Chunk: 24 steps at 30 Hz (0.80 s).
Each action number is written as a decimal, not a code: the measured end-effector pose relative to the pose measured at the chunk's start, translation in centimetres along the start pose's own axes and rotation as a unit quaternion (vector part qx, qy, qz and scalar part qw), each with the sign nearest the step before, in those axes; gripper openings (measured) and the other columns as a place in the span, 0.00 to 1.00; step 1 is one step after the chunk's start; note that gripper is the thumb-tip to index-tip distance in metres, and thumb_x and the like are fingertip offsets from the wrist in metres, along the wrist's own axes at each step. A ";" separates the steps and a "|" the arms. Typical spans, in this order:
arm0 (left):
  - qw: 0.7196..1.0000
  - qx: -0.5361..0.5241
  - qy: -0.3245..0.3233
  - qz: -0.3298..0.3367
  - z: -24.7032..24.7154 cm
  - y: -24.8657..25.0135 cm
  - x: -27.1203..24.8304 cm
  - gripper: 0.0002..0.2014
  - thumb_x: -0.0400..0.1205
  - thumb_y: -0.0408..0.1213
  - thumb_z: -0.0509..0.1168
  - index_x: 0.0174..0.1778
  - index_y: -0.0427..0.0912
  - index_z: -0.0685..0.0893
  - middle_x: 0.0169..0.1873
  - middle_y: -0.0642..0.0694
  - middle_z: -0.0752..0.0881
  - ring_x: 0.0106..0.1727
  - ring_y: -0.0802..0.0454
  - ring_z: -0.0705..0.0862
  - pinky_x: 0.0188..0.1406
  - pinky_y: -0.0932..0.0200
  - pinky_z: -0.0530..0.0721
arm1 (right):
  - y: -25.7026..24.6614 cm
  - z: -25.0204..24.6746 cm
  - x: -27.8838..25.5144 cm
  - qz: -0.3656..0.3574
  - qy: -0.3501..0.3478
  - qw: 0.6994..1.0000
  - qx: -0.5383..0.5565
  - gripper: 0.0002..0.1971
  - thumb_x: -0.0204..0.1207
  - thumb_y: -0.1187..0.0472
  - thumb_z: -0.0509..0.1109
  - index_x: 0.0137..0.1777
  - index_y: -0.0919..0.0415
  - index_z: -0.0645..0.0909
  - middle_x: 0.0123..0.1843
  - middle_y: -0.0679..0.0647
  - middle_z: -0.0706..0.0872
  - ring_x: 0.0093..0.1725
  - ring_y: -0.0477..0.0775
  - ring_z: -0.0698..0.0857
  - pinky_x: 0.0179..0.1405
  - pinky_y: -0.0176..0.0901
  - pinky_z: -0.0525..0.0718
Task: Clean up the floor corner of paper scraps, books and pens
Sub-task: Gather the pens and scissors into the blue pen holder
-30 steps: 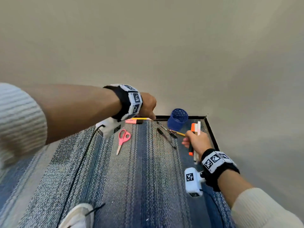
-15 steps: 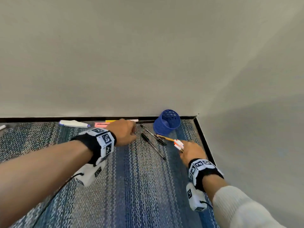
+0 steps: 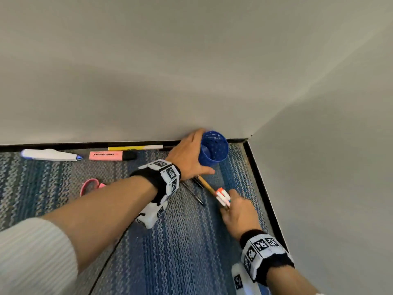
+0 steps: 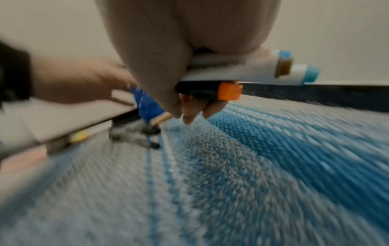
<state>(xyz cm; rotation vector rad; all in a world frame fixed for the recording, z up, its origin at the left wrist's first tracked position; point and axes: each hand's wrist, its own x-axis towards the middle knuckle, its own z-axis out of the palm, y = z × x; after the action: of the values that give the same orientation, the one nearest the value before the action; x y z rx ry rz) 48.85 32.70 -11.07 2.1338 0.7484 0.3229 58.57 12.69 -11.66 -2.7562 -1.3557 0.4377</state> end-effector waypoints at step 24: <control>0.998 0.030 0.052 0.024 -1.3 0.9 -16.0 0.44 0.54 0.60 0.72 0.68 0.58 0.69 0.57 0.54 0.70 0.56 0.47 0.76 0.54 0.42 0.82 | -8.2 -9.5 -4.8 -0.166 -0.028 0.980 0.106 0.12 0.74 0.52 0.75 0.49 0.54 0.76 0.41 0.54 0.85 0.38 0.58 0.83 0.37 0.46 0.75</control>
<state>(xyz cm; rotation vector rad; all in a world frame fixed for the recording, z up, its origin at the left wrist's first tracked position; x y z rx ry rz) 35.94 23.27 -9.12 2.2081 0.7758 0.4457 52.06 14.87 -0.10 -2.3088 -1.6360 0.6015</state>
